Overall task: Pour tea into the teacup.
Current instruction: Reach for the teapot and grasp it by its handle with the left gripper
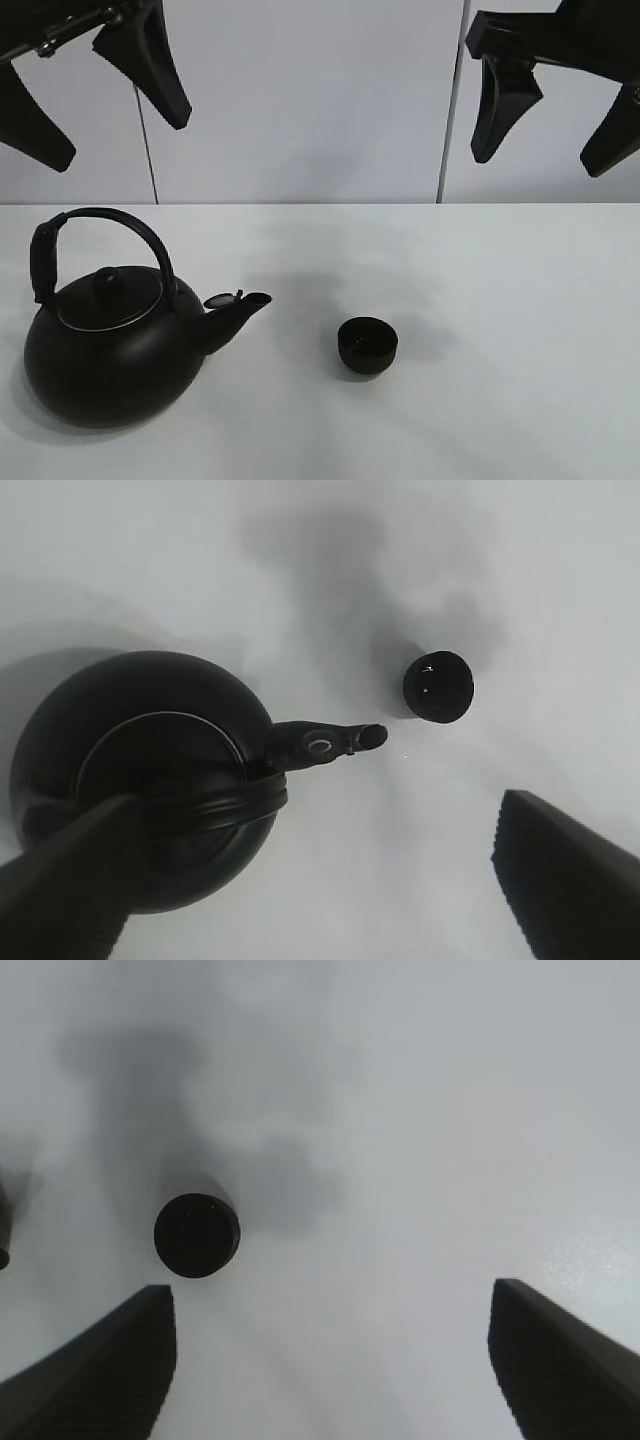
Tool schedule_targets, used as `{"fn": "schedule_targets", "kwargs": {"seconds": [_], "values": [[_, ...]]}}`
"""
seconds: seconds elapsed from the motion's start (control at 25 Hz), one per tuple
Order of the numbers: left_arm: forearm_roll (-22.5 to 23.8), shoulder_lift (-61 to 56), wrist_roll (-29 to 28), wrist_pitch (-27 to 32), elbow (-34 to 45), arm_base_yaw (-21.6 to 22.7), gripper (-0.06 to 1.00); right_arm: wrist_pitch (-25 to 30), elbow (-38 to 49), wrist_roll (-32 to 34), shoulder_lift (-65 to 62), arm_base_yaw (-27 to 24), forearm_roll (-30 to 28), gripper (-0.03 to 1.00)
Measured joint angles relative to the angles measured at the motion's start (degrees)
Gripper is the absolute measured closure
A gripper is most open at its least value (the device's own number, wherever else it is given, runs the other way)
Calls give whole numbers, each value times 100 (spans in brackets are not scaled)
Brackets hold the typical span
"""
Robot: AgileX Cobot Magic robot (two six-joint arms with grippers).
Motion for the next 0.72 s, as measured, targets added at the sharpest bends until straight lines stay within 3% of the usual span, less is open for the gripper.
{"fn": "schedule_targets", "kwargs": {"seconds": [0.28,0.72], "values": [[0,0,0,-431,0,0,27,16,18,56,0,0,0,38],[-6,0,0,-494,0,0,27,148,18,288,0,0,184,38]]}}
